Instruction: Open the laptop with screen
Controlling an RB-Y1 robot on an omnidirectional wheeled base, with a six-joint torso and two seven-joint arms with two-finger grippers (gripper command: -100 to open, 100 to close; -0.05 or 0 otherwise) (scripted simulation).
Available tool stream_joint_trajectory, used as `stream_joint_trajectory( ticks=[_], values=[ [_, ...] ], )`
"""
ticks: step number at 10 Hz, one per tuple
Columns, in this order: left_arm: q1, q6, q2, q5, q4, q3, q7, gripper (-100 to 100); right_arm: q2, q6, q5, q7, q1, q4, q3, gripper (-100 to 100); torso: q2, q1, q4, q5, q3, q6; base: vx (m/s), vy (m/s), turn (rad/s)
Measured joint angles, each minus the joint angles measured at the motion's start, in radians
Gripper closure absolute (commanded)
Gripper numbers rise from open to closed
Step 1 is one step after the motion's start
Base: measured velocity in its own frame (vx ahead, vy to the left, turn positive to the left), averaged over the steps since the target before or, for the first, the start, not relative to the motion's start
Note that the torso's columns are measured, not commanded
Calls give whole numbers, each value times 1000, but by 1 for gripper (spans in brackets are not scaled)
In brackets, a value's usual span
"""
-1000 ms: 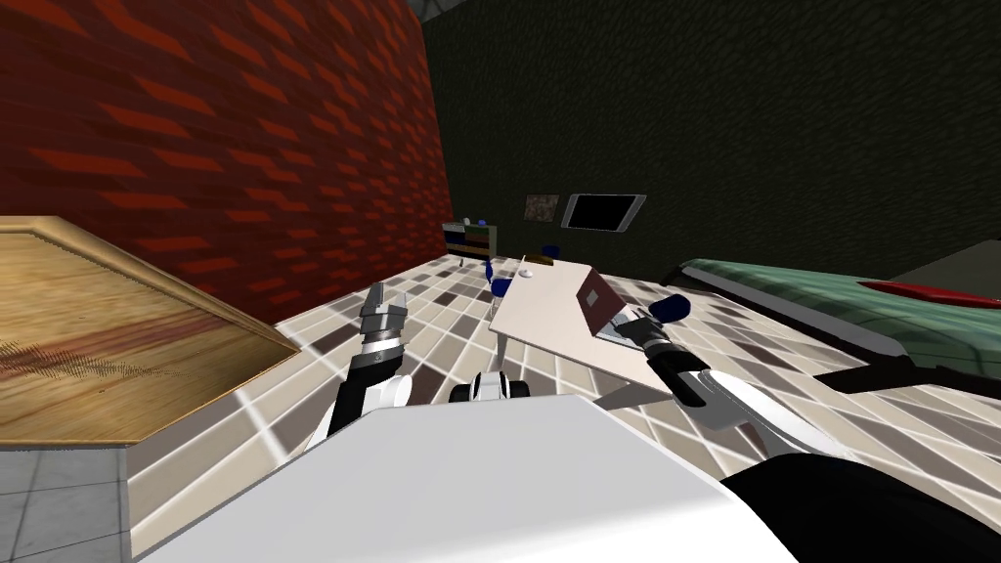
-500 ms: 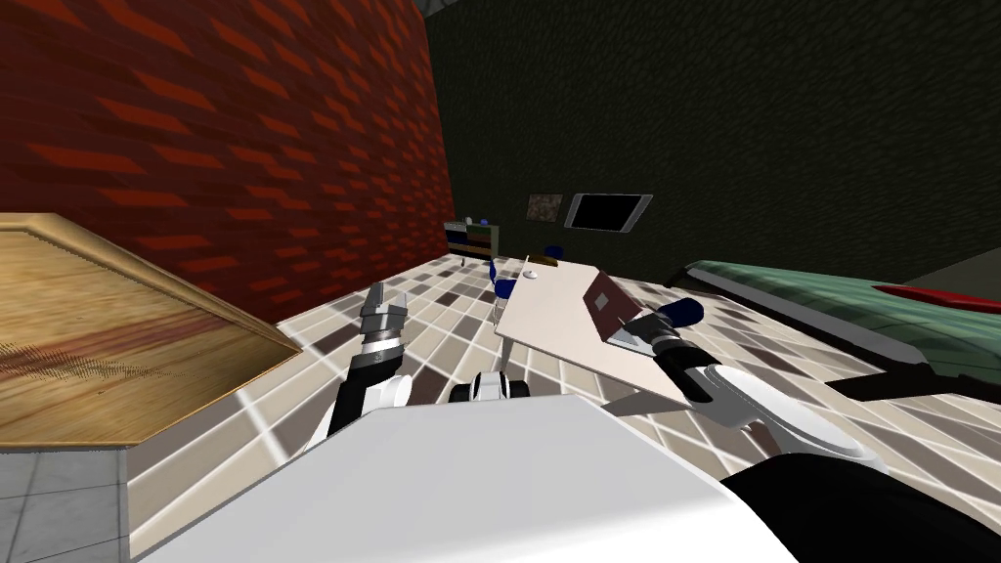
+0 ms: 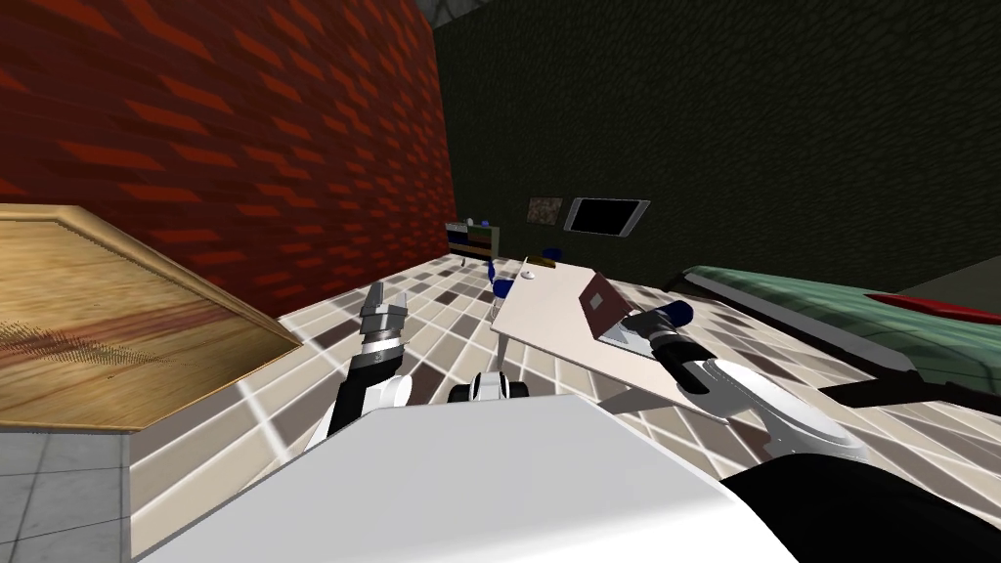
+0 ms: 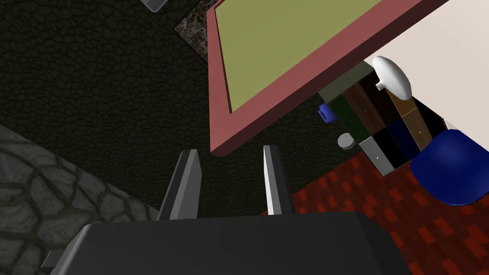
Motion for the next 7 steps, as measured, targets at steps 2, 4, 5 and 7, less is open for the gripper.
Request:
stream_joint_trajectory(
  ticks=[2,4,5,7],
  values=[
    [0,0,0,0,0,0,0,0,9,-21,-32,-34,-18,15,-2,100,1,0,0,0,0,1,-63,-88,5],
    [0,0,0,0,0,0,0,0,9,-33,-70,-71,-35,33,-3,100,1,2,0,1,0,-1,-59,-94,-3],
    [0,0,0,0,0,0,0,0,10,-34,-88,-89,-44,39,0,100,0,5,0,2,0,-3,-26,-47,-6],
    [0,0,0,0,0,0,0,0,25,-43,-100,-102,-68,59,-3,100,-1,11,0,5,-1,-7,-69,-98,17]
  ],
)
